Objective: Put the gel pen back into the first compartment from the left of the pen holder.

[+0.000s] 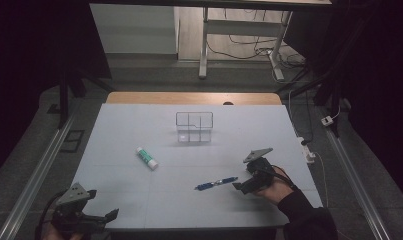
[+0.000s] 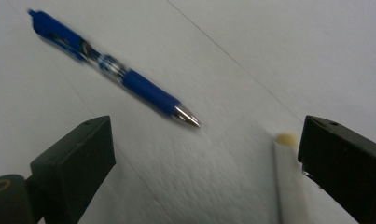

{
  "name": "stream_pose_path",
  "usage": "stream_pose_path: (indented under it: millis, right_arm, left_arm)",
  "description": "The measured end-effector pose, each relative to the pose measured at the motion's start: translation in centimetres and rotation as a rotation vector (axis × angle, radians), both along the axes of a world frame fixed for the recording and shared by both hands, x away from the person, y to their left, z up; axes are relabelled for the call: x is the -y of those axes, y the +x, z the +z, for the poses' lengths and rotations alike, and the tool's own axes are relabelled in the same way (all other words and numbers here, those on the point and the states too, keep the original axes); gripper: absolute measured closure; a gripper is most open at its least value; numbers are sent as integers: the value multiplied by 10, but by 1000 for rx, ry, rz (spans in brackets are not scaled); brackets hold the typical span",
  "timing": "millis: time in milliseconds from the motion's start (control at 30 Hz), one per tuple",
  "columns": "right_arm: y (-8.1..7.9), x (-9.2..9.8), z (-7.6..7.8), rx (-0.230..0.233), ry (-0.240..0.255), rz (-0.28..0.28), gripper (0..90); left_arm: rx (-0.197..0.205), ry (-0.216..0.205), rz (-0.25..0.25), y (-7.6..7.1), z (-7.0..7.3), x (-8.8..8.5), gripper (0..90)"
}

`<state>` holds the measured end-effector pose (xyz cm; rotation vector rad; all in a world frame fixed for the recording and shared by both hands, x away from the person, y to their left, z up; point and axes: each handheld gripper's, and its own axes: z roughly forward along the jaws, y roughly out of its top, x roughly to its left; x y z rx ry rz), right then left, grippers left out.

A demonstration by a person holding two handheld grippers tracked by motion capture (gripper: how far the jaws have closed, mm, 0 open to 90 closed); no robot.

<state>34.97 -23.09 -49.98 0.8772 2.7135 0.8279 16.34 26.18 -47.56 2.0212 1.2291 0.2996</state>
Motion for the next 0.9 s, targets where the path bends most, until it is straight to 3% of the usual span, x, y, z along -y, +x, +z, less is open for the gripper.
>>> stream_pose_path:
  millis: [67,133,233,400,633,900]
  right_arm:
    - [0,-5,0,7,-9,12,131]
    - [2,-7,3,-5,-8,25,308]
    - [6,-8,6,-41,32,38,586]
    - [9,-18,8,-29,16,72,868]
    - [8,-49,6,-31,12,149,895]
    - [1,-114,-8,-6,-16,281,894]
  left_arm:
    - [-1,0,-1,0,0,0,6]
    - [0,2,0,0,0,0,6]
    - [0,2,1,0,0,0,6]
    - [-2,4,-1,0,0,1,6]
    - [-3,5,-1,1,0,1,6]
    - [-1,1,-1,0,0,0,7]
